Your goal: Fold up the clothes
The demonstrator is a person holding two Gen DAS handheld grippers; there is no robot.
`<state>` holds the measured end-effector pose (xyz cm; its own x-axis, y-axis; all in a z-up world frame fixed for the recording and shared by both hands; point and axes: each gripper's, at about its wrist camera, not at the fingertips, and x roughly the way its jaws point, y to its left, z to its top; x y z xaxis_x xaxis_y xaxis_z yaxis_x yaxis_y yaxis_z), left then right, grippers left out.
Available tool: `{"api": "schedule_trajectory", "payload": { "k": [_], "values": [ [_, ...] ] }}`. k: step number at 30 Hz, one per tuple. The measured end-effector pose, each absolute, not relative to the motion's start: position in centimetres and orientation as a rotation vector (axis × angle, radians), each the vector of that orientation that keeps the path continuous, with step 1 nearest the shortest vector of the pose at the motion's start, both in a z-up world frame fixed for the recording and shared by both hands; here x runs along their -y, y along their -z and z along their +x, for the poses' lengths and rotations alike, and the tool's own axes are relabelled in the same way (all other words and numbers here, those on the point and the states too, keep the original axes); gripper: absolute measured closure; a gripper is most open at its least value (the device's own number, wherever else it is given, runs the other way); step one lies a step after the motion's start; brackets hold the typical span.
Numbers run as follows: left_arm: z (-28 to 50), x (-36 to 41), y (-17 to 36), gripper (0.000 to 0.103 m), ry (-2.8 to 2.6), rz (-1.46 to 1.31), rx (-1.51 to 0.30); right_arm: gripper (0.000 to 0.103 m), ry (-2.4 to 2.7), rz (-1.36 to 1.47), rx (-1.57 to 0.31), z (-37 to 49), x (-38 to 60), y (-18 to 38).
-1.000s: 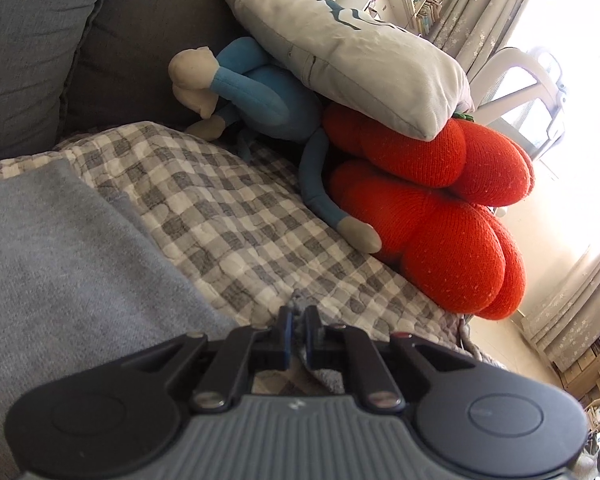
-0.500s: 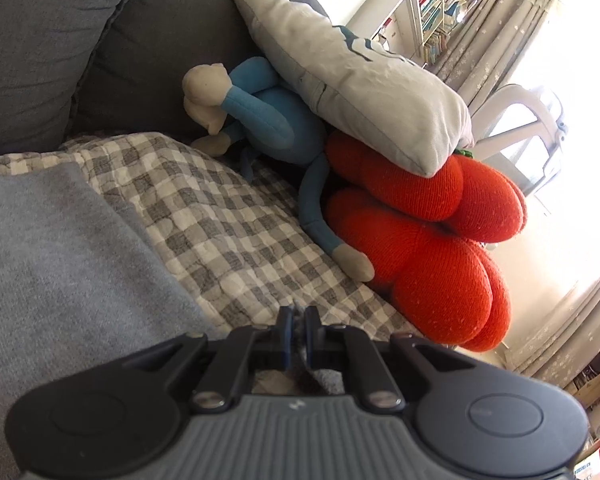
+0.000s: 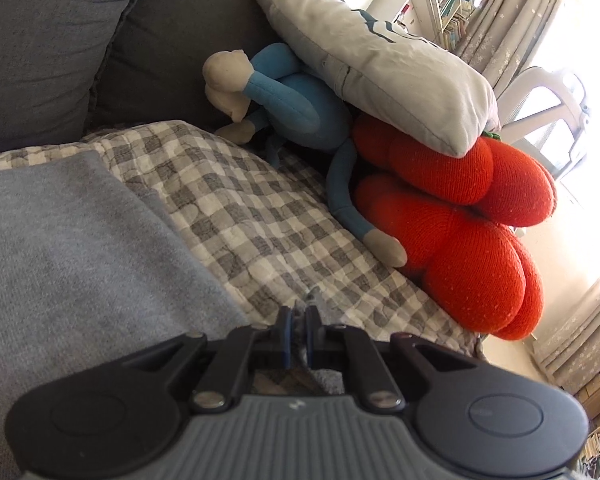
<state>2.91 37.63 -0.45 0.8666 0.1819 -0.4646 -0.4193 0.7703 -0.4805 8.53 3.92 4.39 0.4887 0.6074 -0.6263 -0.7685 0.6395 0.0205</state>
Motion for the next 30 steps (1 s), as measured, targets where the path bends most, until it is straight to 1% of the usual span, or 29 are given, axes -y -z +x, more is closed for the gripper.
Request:
{"api": "schedule_trajectory", "payload": {
  "k": [1, 2, 5, 8, 12, 16, 17, 18, 19, 20, 22, 23, 25, 26, 28, 30],
  "values": [
    [2.9, -37.7, 0.5, 0.096, -0.337, -0.610, -0.411, 0.056, -0.831, -0.263, -0.619, 9.2, -3.4, -5.1],
    [2.9, -37.8, 0.5, 0.096, -0.336, -0.615, -0.410, 0.052, -0.804, -0.258, -0.599, 10.0, -2.9, -5.7],
    [2.8, -38.1, 0.5, 0.096, -0.331, -0.630, -0.409, 0.052, -0.606, -0.312, -0.580, 13.3, -1.4, -5.6],
    [2.9, -38.0, 0.5, 0.096, -0.332, -0.629, -0.412, 0.052, -0.503, -0.417, -0.602, 15.6, -0.3, -4.1],
    [2.8, -37.9, 0.5, 0.096, -0.337, -0.627, -0.414, 0.052, -0.586, -0.460, -0.668, 16.5, -0.1, -2.2],
    [2.8, -37.8, 0.4, 0.096, -0.339, -0.623, -0.417, 0.052, -0.612, -0.481, -0.677, 16.4, -0.6, -1.5],
    [2.8, -37.8, 0.4, 0.096, -0.340, -0.622, -0.417, 0.057, -0.617, -0.478, -0.680, 16.5, -0.6, -1.5],
    [2.8, -37.8, 0.4, 0.096, -0.341, -0.621, -0.418, 0.075, -0.627, -0.476, -0.680, 16.4, -0.7, -1.5],
    [2.8, -37.8, 0.4, 0.096, -0.342, -0.620, -0.418, 0.086, -0.650, -0.480, -0.675, 16.1, -0.9, -1.4],
    [2.8, -37.8, 0.4, 0.096, -0.342, -0.619, -0.419, 0.093, -0.663, -0.484, -0.667, 15.9, -1.1, -1.4],
    [2.7, -37.8, 0.3, 0.096, -0.346, -0.618, -0.417, 0.094, -0.636, -0.494, -0.632, 15.6, -1.2, -1.5],
    [2.7, -37.8, 0.2, 0.096, -0.348, -0.618, -0.416, 0.099, -0.623, -0.500, -0.614, 15.4, -1.3, -1.6],
    [2.6, -37.7, 0.0, 0.096, -0.352, -0.607, -0.407, 0.100, -0.558, -0.477, -0.562, 15.5, -0.9, -2.2],
    [2.5, -37.6, -0.2, 0.096, -0.354, -0.596, -0.400, 0.102, -0.515, -0.451, -0.531, 15.7, -0.5, -2.6],
    [2.4, -37.1, -0.4, 0.096, -0.356, -0.564, -0.391, 0.102, -0.461, -0.385, -0.497, 16.1, 0.2, -3.6],
    [2.3, -36.6, -0.7, 0.096, -0.360, -0.526, -0.387, 0.102, -0.451, -0.383, -0.502, 16.3, -0.2, -3.3]
  ]
}}
